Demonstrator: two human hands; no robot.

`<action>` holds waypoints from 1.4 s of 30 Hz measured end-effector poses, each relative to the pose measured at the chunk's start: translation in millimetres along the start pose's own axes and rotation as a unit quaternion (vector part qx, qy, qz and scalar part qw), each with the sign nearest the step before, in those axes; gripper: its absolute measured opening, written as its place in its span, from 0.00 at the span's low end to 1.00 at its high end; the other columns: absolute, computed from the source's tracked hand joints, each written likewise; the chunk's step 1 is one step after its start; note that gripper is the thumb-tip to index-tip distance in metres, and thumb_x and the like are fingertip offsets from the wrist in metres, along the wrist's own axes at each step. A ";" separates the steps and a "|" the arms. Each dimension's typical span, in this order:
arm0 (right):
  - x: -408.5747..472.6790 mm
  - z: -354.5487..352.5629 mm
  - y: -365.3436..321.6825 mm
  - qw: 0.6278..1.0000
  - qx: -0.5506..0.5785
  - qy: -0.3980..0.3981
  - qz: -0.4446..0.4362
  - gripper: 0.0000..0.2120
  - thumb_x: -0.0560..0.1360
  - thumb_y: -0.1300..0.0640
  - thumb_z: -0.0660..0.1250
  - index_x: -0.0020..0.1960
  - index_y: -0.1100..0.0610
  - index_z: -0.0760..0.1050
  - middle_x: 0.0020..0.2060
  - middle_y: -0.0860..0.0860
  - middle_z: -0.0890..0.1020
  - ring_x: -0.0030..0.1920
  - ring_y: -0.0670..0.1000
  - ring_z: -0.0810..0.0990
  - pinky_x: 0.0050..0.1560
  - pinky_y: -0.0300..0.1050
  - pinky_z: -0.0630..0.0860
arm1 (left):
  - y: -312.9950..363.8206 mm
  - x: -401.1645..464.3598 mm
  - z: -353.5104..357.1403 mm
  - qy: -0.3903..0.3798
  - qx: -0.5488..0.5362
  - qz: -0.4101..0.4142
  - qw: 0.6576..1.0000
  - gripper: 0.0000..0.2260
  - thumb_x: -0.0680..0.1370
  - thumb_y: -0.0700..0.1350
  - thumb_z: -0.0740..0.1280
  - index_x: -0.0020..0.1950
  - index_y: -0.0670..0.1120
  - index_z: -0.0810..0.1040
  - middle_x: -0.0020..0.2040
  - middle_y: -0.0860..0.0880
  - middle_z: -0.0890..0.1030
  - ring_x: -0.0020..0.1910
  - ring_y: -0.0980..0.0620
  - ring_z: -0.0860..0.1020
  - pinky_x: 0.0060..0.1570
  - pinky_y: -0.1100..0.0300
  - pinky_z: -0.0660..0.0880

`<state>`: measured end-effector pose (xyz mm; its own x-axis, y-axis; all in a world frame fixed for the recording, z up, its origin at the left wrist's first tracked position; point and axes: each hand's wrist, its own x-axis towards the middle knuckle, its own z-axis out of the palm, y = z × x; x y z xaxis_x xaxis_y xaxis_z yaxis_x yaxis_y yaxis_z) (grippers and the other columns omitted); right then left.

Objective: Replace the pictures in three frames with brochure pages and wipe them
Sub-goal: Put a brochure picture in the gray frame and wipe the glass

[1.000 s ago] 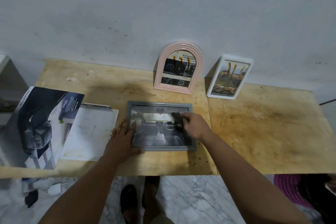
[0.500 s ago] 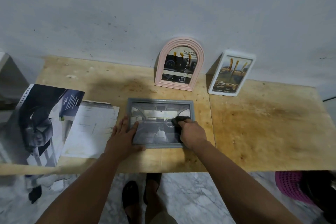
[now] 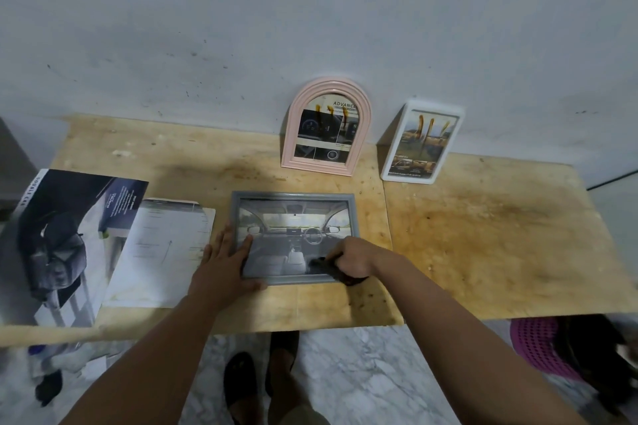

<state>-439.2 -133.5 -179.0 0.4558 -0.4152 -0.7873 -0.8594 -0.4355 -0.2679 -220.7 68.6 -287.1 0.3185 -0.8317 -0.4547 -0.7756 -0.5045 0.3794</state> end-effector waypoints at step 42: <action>1.0 87.3 -12.7 0.982 -0.101 0.161 -0.019 0.20 0.81 0.46 0.63 0.70 0.53 0.74 0.65 0.55 0.73 0.56 0.60 0.81 0.54 0.51 0.79 | 1.8 -1.8 2.4 0.013 0.019 0.001 1.000 0.52 0.69 0.76 0.64 0.83 0.54 0.45 0.81 0.46 0.32 0.80 0.45 0.35 0.79 0.44 0.42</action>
<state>-448.0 -58.6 -224.9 0.5647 -0.6126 -0.5530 -0.7915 -0.5918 -0.1527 -224.0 69.7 -287.6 0.3305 -0.8384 -0.4334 -0.7964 -0.4942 0.3486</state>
